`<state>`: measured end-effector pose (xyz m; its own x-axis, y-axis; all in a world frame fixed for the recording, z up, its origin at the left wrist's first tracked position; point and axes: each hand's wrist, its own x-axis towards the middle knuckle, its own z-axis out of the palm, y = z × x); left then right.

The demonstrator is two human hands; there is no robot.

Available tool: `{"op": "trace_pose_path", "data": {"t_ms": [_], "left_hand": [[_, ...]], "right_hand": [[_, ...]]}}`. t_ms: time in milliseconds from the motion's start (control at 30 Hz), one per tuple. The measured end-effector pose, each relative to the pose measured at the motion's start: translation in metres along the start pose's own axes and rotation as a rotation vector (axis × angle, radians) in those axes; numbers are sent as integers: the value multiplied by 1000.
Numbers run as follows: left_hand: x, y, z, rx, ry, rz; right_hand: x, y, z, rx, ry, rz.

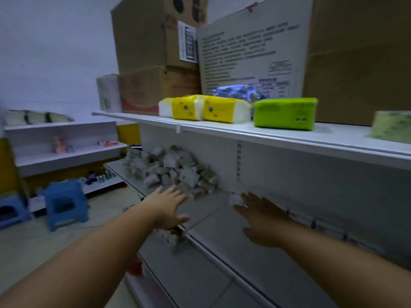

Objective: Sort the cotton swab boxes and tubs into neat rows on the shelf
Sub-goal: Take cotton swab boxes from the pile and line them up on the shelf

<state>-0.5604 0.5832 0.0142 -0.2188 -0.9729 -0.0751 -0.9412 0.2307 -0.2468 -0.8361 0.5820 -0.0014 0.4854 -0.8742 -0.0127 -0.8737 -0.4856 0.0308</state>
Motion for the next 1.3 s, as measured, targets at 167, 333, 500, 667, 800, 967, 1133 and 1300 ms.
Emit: {"op": "trace_pose_path", "data": {"t_ms": [167, 333, 500, 667, 800, 967, 1133, 1300], "left_hand": [[-24, -85, 25, -137, 45, -95], [-22, -152, 45, -121, 67, -160], [6, -207, 72, 60, -20, -73], [62, -263, 70, 36, -17, -137], [107, -298, 74, -19, 42, -114], [139, -360, 91, -26, -35, -111], [183, -443, 103, -38, -15, -88], [218, -523, 128, -15, 28, 32]], "right_hand": [[64, -71, -22, -65, 51, -123], [142, -121, -24, -127, 38, -193], [228, -136, -21, -44, 94, -241], [320, -149, -21, -5, 138, -334], [394, -161, -23, -67, 188, -346], [453, -181, -15, -88, 135, -331], [502, -198, -7, -56, 154, -241], [547, -240, -8, -4, 8, -45]]}}
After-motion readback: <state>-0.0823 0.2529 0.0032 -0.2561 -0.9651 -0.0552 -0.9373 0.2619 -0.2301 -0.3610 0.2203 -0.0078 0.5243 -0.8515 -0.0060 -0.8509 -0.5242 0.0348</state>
